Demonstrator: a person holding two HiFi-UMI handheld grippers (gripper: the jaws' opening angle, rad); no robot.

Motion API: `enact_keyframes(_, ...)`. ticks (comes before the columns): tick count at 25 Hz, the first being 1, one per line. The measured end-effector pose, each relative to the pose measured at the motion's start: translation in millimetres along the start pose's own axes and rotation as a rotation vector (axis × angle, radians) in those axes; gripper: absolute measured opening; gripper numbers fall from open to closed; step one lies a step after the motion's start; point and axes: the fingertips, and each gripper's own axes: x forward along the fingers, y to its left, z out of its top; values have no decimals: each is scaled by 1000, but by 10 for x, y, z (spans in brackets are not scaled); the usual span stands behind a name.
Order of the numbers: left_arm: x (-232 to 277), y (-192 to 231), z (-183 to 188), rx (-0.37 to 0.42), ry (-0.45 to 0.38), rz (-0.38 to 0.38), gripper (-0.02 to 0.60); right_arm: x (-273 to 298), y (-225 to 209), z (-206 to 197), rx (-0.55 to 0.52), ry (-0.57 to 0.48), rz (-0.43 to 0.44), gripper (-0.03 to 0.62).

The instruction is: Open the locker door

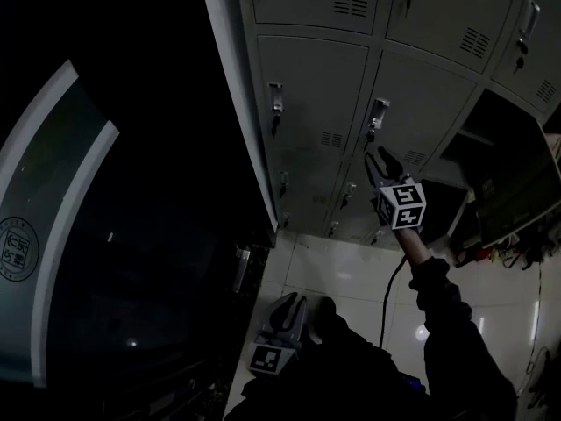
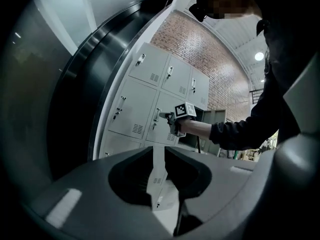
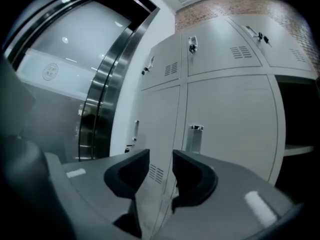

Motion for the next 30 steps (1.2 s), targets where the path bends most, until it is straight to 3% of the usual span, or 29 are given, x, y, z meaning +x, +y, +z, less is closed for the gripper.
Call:
enact_keyframes(5,393,209,116,-5,-1,47,78,673,-403,83,-3,-6,-32,135)
enact_keyframes(10,719,371,227,17,-5,61,78,1041,-635,148,-10,-4,-112,190)
enact_keyframes(16,811,388,210,17,6,28,78,1039,-530,137,25,-31,-71,181)
enact_keyframes(23,651,210,147,23,16,-73,78,-78,-202,98,22,-73,-13,158)
enact_keyframes(30,240,-64,-197,-7,78,-178,78,-1546,-730,-114,32,-32,-225,143)
